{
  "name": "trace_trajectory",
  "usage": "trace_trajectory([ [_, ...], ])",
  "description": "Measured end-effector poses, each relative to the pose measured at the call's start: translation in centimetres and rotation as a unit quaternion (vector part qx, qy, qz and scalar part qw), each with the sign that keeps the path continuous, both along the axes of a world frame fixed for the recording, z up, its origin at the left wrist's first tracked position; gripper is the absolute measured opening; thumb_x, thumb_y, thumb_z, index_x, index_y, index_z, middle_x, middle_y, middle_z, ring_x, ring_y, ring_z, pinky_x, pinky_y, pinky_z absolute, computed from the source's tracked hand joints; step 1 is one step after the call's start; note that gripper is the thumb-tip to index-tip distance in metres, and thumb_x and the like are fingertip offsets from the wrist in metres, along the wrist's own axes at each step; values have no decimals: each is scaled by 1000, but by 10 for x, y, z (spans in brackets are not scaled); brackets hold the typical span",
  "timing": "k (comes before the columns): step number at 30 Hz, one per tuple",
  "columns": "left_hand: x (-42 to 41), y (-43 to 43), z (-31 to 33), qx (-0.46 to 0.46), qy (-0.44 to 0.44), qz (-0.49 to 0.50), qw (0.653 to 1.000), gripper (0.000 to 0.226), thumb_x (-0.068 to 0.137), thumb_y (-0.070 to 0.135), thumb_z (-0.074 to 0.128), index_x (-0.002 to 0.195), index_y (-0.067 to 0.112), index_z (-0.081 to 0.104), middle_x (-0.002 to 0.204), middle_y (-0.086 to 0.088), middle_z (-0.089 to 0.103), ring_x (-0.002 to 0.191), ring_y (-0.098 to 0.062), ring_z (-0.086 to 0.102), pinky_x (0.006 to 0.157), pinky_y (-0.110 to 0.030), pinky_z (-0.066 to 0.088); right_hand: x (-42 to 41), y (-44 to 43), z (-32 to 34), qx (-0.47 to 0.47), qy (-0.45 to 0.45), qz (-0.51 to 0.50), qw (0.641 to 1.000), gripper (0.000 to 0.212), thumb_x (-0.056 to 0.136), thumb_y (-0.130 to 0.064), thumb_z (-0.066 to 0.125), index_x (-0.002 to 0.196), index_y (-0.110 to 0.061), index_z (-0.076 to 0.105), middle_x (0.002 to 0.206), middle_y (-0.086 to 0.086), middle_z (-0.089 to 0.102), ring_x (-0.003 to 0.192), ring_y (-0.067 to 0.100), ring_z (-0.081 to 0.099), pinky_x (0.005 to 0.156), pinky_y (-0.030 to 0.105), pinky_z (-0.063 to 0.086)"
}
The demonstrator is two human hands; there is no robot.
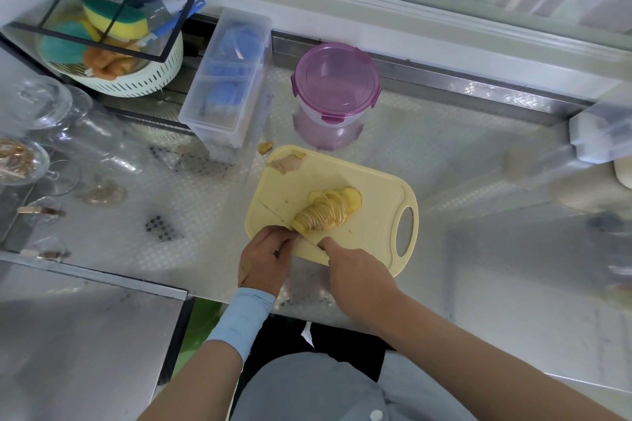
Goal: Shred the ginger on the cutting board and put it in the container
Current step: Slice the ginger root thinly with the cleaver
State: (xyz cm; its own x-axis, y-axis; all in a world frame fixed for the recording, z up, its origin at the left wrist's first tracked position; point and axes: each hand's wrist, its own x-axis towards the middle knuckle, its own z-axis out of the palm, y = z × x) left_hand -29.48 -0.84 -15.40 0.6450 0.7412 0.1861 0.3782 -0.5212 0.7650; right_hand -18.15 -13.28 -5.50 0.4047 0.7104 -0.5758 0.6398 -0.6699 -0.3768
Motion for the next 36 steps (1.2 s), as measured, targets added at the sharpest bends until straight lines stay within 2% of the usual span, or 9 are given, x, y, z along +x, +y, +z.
trace_trajectory([
  [3, 1, 0, -2, -6, -1, 2, 1000, 21, 86, 21, 56, 82, 12, 75, 86, -1, 69, 74, -9, 58, 68, -14, 44, 2, 2, 0, -8, -1, 3, 1000, 52, 88, 5, 45, 132, -22, 38, 72, 5, 51, 58, 19, 45, 48, 32, 32],
  [8, 0, 1, -1, -13, 1, -2, 1000, 18, 86, 19, 58, 83, 14, 75, 87, 2, 69, 75, -7, 59, 72, -4, 40, 4, 3, -4, -19, 0, 5, 1000, 49, 86, 5, 45, 127, -22, 39, 73, 7, 53, 59, 21, 47, 50, 34, 37],
  [11, 0, 2, -2, -14, -4, -7, 1000, 18, 86, 18, 59, 83, 13, 76, 87, 3, 69, 77, -6, 59, 74, -4, 40, 5, 2, -6, -23, -4, 7, 1000, 44, 88, 4, 45, 123, -21, 39, 71, 6, 52, 58, 21, 46, 47, 32, 33],
  [18, -2, 1, -4, -38, 0, -8, 999, 20, 86, 19, 57, 82, 14, 76, 90, 5, 70, 80, -5, 61, 73, -16, 48, 7, 8, -7, -34, 0, 2, 999, 33, 91, 3, 43, 113, -21, 40, 72, 7, 52, 58, 21, 47, 46, 33, 32],
  [20, -1, 2, -3, -39, -1, -9, 999, 21, 86, 20, 56, 82, 14, 76, 90, 5, 70, 80, -5, 61, 73, -16, 48, 6, 8, -7, -37, -1, 3, 999, 31, 91, 3, 44, 110, -22, 39, 71, 7, 52, 57, 22, 47, 45, 33, 32],
  [23, -1, 2, -2, -43, -2, -7, 999, 21, 86, 21, 56, 83, 14, 76, 90, 5, 69, 79, -5, 61, 74, -13, 47, 5, 9, -8, -34, -4, 0, 999, 33, 90, 4, 42, 113, -21, 40, 72, 7, 52, 58, 22, 48, 46, 33, 34],
  [30, -1, 4, -2, -51, -9, -1, 999, 19, 86, 21, 58, 82, 14, 76, 89, 5, 69, 79, -5, 61, 72, -15, 47, 5, 17, -12, -27, 4, -2, 1000, 43, 90, 5, 42, 126, -20, 39, 70, 5, 49, 56, 19, 45, 46, 31, 31],
  [33, -1, 4, -3, -54, -11, -4, 998, 17, 85, 18, 60, 82, 13, 76, 89, 5, 69, 80, -4, 60, 73, -10, 45, 5, 16, -13, -31, 0, 0, 1000, 45, 88, 7, 42, 125, -19, 39, 71, 5, 49, 56, 19, 45, 46, 31, 30],
  [36, -2, 4, -4, -67, -4, -3, 998, 13, 84, 14, 63, 82, 15, 76, 90, 7, 69, 80, -4, 61, 73, -12, 46, 5, 18, -17, -32, -3, -3, 999, 42, 90, 5, 42, 125, -18, 40, 72, 5, 50, 58, 19, 46, 47, 31, 30],
])
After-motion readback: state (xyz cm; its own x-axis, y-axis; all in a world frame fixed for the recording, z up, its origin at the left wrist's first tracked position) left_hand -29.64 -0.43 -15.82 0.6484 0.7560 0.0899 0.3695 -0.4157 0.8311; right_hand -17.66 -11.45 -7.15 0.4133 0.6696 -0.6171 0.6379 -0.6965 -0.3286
